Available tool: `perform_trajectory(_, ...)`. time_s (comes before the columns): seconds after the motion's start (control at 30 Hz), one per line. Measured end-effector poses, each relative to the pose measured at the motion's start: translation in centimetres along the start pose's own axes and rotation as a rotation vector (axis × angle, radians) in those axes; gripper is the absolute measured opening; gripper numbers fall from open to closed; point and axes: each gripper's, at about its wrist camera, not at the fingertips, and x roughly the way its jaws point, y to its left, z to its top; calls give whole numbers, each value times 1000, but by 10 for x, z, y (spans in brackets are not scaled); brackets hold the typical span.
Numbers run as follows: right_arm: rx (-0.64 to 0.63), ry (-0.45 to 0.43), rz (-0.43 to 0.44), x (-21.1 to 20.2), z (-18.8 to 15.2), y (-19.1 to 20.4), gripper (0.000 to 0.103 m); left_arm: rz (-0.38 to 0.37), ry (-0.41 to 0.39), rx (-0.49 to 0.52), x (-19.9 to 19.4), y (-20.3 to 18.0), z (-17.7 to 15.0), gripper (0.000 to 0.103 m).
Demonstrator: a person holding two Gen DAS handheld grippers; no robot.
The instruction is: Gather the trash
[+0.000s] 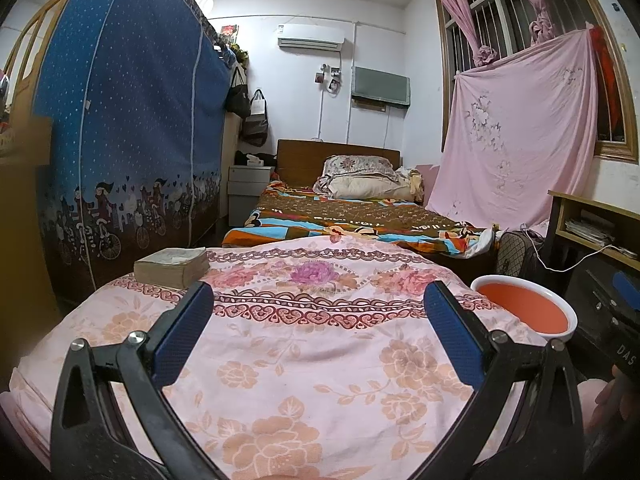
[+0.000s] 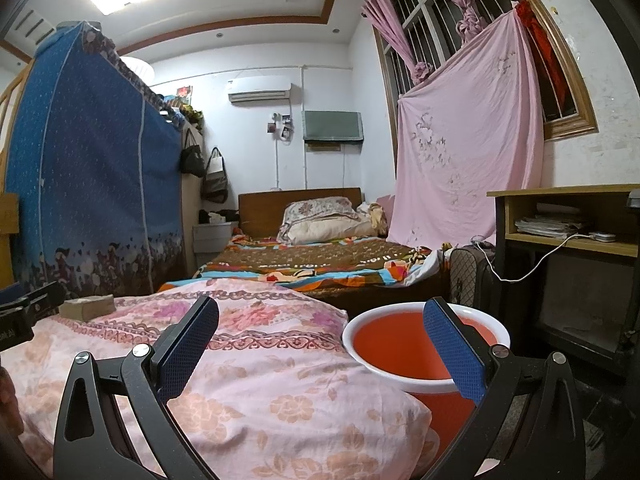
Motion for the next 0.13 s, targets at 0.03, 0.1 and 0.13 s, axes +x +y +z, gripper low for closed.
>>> perform_trajectory(0.03,-1,1,1,0,0,0,103,-1,1,0,0,0,0,92)
perform_trajectory(0.1,-3,4,2,0,0,0,103,0,1,-2,0,0,0,92)
perform_trajectory(0.13,-4,4,3,0,0,0,103,1,0,-3,0,0,0,92)
